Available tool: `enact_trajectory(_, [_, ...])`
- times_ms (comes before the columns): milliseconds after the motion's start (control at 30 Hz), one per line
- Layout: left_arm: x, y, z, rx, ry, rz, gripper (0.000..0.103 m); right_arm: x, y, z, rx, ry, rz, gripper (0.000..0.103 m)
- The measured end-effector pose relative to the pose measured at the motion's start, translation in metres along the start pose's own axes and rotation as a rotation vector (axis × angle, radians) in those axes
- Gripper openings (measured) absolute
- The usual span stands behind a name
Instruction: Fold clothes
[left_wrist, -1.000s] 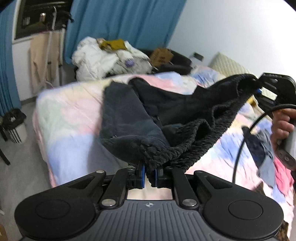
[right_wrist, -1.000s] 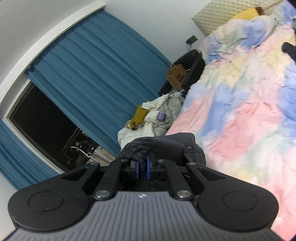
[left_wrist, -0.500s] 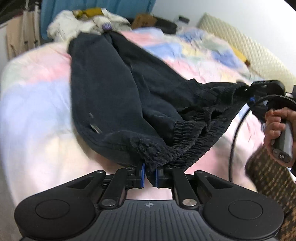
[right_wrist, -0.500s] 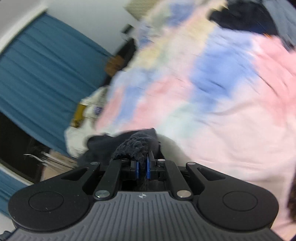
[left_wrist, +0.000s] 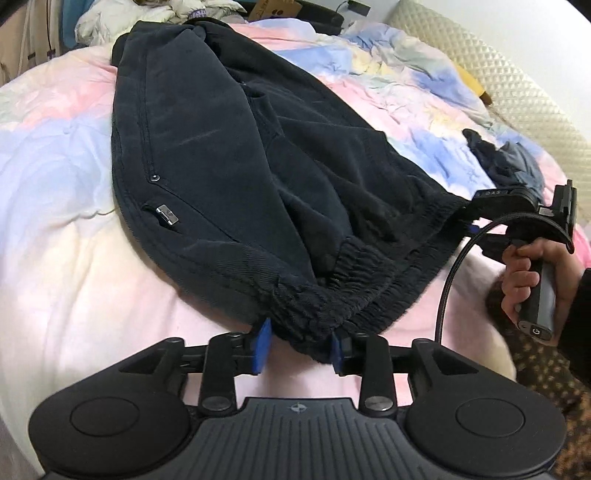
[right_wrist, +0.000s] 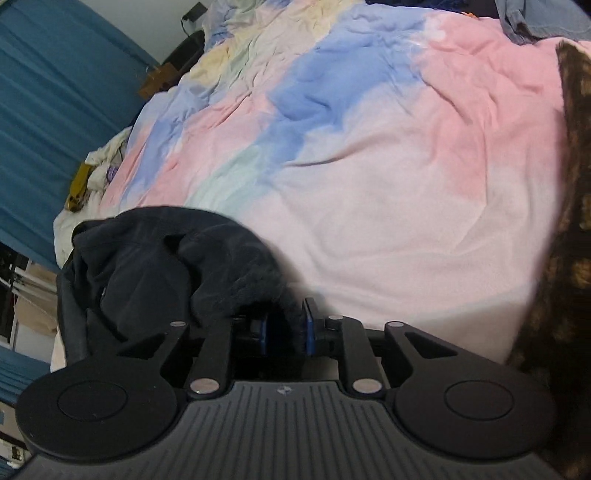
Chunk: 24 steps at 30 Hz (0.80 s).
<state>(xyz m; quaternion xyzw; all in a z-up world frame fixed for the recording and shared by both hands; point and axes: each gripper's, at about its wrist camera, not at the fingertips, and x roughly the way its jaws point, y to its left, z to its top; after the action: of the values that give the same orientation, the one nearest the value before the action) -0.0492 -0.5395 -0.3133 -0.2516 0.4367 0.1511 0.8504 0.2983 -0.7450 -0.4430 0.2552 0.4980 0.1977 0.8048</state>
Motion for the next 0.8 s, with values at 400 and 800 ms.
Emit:
enact_trajectory(400, [-0.086,0.022,0.049,0.05,-0.02,-0.058,0.063,-0.087,0.07,-0.023,-0.085,0.006,-0.107,0.026])
enact_trajectory(800, [-0.164,0.132,0.155,0.027,-0.136,0.018,0.063,-0.135,0.209,-0.086,-0.181,-0.017,-0.089,0.027])
